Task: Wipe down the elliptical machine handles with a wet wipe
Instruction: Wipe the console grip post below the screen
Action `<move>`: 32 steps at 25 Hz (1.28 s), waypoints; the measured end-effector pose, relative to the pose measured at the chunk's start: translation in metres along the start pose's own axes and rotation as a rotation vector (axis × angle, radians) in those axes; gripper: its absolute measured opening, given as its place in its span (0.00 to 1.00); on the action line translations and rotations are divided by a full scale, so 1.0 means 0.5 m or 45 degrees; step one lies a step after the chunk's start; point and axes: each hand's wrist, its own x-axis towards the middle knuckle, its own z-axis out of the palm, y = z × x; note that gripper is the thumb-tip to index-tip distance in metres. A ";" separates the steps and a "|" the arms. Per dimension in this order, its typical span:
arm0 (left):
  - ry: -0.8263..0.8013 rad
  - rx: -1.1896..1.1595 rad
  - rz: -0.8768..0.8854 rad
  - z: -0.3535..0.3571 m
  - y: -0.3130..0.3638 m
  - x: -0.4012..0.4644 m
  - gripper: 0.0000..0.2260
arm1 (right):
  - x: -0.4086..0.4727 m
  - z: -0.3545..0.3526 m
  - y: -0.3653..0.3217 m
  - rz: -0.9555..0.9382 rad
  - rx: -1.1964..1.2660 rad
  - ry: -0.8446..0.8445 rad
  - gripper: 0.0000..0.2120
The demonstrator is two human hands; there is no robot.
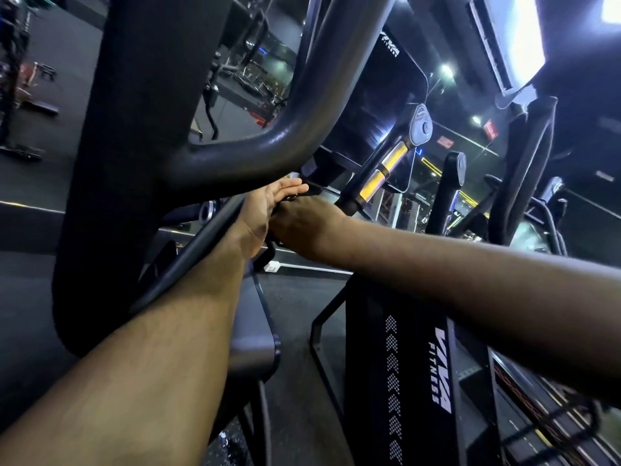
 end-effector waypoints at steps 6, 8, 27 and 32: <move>0.002 -0.191 -0.080 -0.008 0.011 -0.015 0.31 | 0.079 0.032 -0.071 0.419 0.008 -0.033 0.17; 0.007 -0.182 -0.058 -0.012 0.009 -0.017 0.30 | 0.078 0.033 -0.069 0.437 0.007 -0.007 0.18; 0.076 -0.058 -0.001 -0.014 -0.001 -0.008 0.35 | 0.079 0.081 -0.041 -0.064 0.102 0.124 0.14; 0.113 0.074 0.042 -0.009 -0.009 -0.010 0.36 | -0.002 0.151 -0.091 0.087 0.987 0.632 0.06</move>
